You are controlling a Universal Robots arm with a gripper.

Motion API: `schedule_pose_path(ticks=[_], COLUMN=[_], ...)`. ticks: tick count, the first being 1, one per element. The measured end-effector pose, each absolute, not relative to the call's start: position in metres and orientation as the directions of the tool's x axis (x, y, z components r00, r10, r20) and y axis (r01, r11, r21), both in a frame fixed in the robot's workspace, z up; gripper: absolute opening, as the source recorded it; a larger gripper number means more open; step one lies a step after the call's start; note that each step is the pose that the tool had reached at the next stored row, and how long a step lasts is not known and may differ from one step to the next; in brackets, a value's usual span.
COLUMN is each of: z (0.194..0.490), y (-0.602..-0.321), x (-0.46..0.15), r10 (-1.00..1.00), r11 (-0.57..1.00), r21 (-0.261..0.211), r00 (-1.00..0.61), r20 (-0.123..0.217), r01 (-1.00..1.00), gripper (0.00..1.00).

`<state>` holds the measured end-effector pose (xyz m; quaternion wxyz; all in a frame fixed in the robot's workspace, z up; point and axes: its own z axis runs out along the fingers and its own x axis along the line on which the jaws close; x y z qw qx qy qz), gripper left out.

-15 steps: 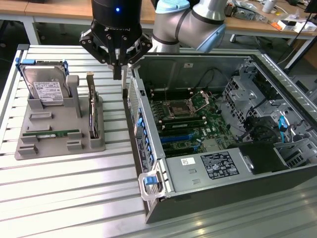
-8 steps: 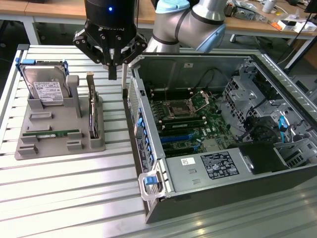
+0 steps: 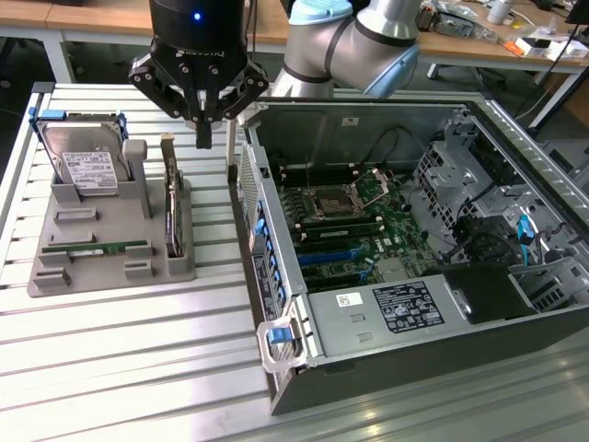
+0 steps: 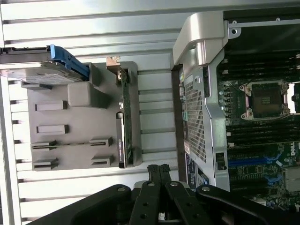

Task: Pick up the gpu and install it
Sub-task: 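Reach for the gpu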

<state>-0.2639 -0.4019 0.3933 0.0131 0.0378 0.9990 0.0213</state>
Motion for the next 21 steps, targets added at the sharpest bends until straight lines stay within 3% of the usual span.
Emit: schedule_pose_path(ticks=[21], z=[0.393], y=[-0.402], x=[-0.276], r10=[0.076], r11=[0.996], r21=[0.043], r00=[-0.997], r20=[-0.025], r01=[0.075], gripper=[0.11])
